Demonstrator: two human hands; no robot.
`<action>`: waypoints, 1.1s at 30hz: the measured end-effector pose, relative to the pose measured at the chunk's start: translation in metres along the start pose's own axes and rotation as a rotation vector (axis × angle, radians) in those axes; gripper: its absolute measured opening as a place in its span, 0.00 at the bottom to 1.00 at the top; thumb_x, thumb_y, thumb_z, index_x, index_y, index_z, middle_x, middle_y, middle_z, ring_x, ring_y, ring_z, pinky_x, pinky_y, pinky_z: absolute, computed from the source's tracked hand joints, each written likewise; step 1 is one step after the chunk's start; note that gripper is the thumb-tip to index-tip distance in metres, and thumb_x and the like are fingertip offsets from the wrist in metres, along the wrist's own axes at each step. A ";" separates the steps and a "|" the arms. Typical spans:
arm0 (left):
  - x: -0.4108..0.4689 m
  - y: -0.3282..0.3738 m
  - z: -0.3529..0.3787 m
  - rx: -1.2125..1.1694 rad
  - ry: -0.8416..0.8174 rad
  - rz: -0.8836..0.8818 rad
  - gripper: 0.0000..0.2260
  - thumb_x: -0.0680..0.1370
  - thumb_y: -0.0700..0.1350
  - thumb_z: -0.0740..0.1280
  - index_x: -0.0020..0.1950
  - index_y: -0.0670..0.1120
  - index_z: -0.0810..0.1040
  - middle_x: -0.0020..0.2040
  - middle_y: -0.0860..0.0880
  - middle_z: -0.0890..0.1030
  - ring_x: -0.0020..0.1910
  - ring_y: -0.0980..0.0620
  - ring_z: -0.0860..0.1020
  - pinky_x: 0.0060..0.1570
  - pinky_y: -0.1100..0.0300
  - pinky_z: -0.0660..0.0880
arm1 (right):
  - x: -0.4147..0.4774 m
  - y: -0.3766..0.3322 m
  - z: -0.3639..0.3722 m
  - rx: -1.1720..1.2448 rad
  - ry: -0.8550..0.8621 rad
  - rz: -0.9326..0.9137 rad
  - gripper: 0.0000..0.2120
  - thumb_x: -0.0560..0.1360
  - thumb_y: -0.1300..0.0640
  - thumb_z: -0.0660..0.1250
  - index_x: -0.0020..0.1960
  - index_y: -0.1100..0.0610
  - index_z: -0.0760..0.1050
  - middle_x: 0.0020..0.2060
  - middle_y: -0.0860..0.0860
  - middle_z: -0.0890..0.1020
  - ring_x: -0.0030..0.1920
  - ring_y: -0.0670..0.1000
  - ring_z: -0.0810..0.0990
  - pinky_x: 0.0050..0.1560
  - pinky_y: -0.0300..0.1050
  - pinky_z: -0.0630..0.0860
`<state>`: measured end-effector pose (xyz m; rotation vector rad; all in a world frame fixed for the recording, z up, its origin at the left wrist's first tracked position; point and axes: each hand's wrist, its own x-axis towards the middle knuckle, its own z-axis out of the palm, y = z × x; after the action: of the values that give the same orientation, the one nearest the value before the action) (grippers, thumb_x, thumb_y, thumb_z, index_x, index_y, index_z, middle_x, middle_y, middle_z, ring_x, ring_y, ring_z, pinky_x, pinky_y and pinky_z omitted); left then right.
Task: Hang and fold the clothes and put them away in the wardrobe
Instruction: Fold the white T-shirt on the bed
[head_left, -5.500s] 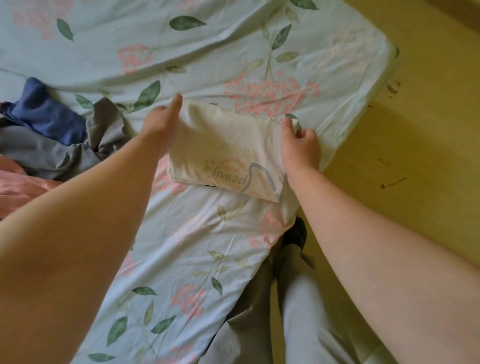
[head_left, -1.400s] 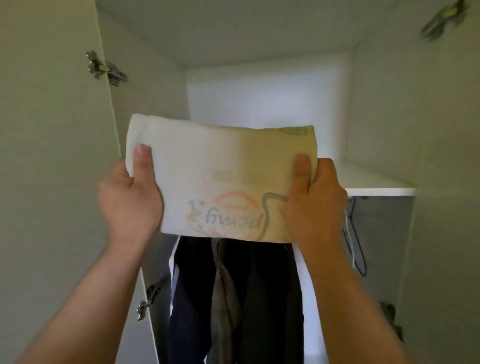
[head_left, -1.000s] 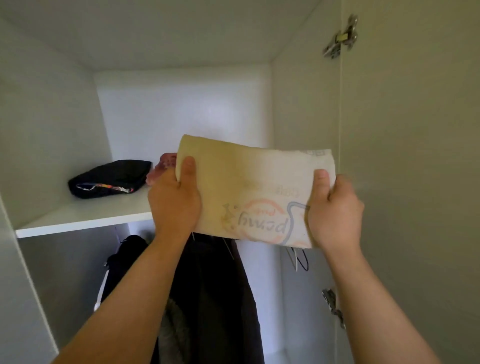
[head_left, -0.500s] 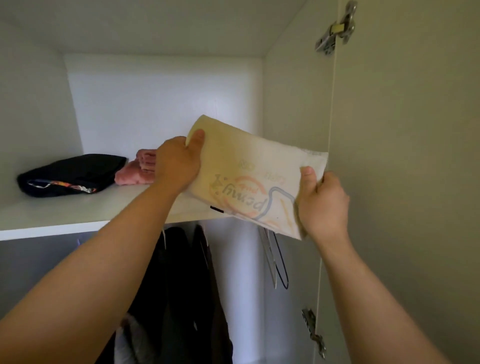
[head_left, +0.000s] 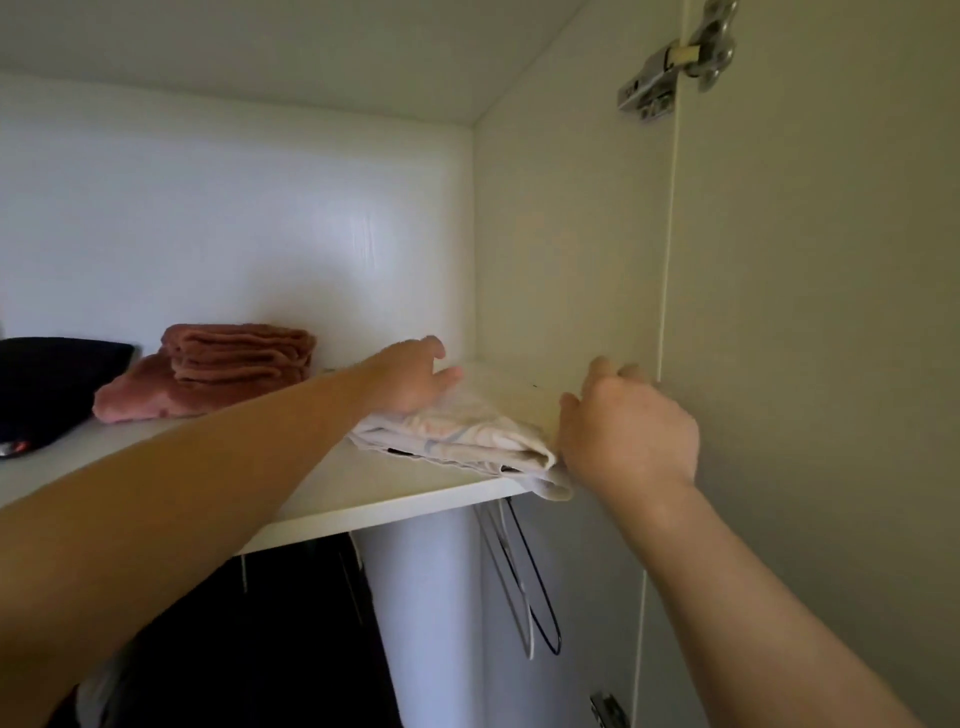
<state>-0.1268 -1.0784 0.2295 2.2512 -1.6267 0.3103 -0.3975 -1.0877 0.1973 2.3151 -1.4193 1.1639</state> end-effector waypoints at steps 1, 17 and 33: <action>0.000 0.004 0.009 -0.062 -0.101 0.050 0.24 0.83 0.63 0.55 0.72 0.49 0.70 0.63 0.45 0.81 0.62 0.46 0.78 0.65 0.54 0.71 | 0.000 -0.008 -0.002 0.053 -0.003 -0.083 0.15 0.78 0.43 0.62 0.56 0.53 0.75 0.53 0.54 0.78 0.54 0.60 0.78 0.45 0.50 0.72; 0.006 -0.028 0.013 -0.002 -0.247 -0.036 0.31 0.84 0.63 0.51 0.75 0.42 0.69 0.75 0.41 0.70 0.73 0.43 0.70 0.65 0.58 0.66 | 0.076 -0.083 0.041 -0.253 -0.612 -0.456 0.15 0.77 0.61 0.63 0.62 0.56 0.77 0.61 0.56 0.80 0.60 0.59 0.80 0.57 0.49 0.74; 0.038 -0.085 0.024 0.157 -0.381 -0.037 0.32 0.83 0.66 0.46 0.83 0.54 0.43 0.84 0.45 0.47 0.82 0.44 0.53 0.79 0.48 0.51 | 0.168 -0.105 0.128 -0.243 -0.713 -0.485 0.16 0.78 0.60 0.63 0.65 0.57 0.75 0.63 0.55 0.78 0.61 0.58 0.77 0.59 0.48 0.75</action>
<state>-0.0349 -1.0971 0.2093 2.5790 -1.7922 -0.0048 -0.2053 -1.2120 0.2530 2.7725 -0.9637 0.0200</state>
